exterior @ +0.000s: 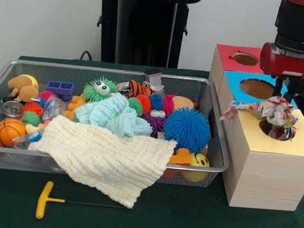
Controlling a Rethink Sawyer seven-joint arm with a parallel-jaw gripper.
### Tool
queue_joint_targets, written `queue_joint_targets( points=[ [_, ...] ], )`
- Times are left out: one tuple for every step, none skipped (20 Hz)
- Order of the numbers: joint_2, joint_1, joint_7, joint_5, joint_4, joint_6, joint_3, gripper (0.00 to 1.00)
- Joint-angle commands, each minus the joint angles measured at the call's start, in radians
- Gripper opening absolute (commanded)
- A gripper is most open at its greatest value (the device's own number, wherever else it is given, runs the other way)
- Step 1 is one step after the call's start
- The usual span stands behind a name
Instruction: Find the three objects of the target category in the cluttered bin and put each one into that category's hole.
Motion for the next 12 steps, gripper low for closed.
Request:
queue_joint_targets(
  points=[
    [0.044, -0.01, 0.205, 0.022, -0.045, -0.026, 0.003, 1.0],
    [0.043, -0.009, 0.207, 0.022, -0.044, -0.026, 0.001, 1.0],
    [0.043, -0.007, 0.209, 0.022, -0.043, -0.027, -0.001, 1.0],
    [0.042, -0.006, 0.211, 0.022, -0.041, -0.028, -0.002, 1.0],
    [0.041, -0.004, 0.213, 0.022, -0.04, -0.028, -0.004, 1.0],
    [0.04, -0.005, 0.213, 0.025, -0.037, -0.027, -0.002, 1.0],
    [0.041, -0.005, 0.213, 0.025, -0.039, -0.027, -0.002, 1.0],
    [0.04, -0.004, 0.215, 0.027, -0.035, -0.029, -0.002, 1.0],
    [0.038, -0.003, 0.217, 0.029, -0.032, -0.032, -0.002, 1.0],
    [0.037, 0.001, 0.224, 0.03, -0.031, -0.035, -0.006, 1.0],
    [0.036, 0.006, 0.23, 0.032, -0.029, -0.038, -0.011, 1.0],
    [0.034, 0.006, 0.23, 0.034, -0.03, -0.031, -0.011, 1.0]
  ],
)
